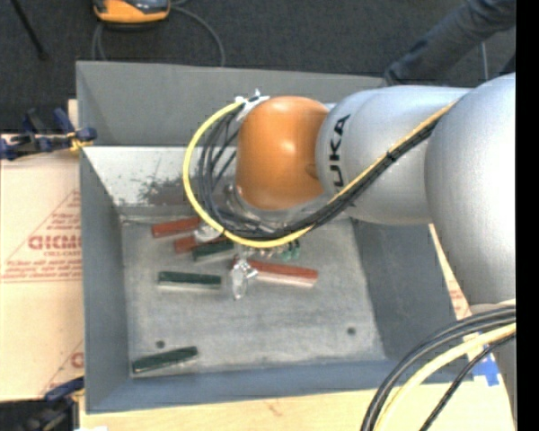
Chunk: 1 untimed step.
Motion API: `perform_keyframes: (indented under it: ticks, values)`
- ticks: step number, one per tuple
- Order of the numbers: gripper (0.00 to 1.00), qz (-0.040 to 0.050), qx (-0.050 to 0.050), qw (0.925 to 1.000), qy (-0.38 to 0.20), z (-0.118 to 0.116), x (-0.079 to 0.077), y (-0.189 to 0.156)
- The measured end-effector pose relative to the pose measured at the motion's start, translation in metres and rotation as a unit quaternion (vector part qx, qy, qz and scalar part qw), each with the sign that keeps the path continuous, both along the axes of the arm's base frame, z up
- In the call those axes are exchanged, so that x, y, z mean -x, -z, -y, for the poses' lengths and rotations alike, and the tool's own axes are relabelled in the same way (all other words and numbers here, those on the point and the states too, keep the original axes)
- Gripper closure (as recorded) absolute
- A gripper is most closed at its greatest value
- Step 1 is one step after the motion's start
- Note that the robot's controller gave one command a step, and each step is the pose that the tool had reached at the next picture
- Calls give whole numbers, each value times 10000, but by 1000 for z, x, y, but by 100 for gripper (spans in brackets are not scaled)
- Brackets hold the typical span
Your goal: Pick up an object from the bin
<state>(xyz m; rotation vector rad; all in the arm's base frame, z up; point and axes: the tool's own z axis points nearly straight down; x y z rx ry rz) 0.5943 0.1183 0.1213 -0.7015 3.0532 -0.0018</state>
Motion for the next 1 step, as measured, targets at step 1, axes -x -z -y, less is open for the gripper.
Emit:
perform_keyframes:
  ticks: [1]
  values:
    - [0, -8, -21, 9999, 116, -6, -5, 31]
